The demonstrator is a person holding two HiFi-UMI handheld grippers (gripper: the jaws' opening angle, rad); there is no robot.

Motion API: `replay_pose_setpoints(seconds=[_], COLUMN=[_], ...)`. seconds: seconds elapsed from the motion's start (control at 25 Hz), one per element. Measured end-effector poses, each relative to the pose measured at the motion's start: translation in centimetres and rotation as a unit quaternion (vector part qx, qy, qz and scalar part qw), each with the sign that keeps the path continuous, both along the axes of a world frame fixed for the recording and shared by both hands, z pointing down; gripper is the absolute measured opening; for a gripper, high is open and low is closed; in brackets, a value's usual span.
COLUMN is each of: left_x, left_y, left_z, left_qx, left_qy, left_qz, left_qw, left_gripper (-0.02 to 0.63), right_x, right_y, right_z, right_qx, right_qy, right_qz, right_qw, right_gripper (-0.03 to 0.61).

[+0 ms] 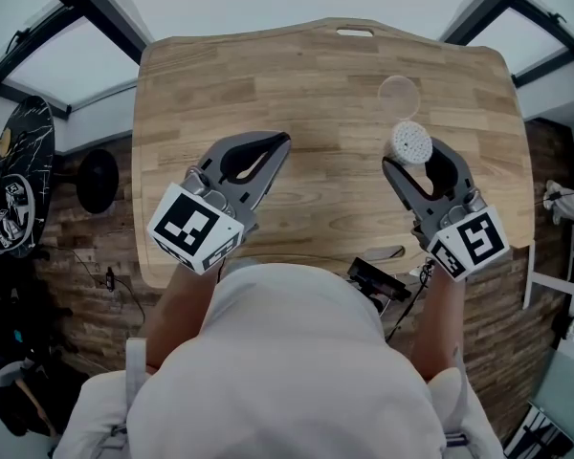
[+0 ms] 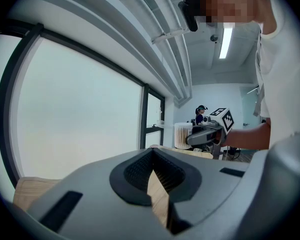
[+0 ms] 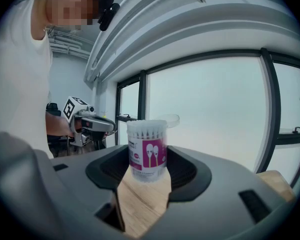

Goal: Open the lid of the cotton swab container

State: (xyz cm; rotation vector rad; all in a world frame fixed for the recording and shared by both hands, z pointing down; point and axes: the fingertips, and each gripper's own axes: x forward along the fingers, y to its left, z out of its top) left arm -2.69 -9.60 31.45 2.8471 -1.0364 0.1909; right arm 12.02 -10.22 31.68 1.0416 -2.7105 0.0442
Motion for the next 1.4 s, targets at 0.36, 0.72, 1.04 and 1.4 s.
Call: replay_pose_setpoints(seconds=[0.36, 0.72, 1.04, 1.4], left_x=[0.0, -0.2, -0.2, -0.7], left_y=[-1.1, -2.0, -2.2, -2.5], left_z=[1.8, 3.3, 4.2, 5.3], left_qx=[-0.028, -0.043, -0.051, -0.057], left_qy=[0.011, 0.008, 0.008, 0.009], left_qz=[-0.007, -0.018, -0.033, -0.043], left_qw=[0.9995, 0.9989, 0.9981, 0.9974], left_gripper=[0.012, 0.012, 0.012, 0.012], right_x=[1.3, 2.2, 2.5, 3.2], right_y=[-2.9, -5.8, -7.3, -9.7], right_z=[1.5, 3.6, 6.9, 11.3], right_qx=[0.019, 0.034, 0.024, 0.002], right_qy=[-0.01, -0.009, -0.008, -0.006], right_qz=[0.033, 0.049, 0.055, 0.075], right_qw=[0.999, 0.998, 0.998, 0.997], right_gripper=[0.244, 0.244, 0.244, 0.244])
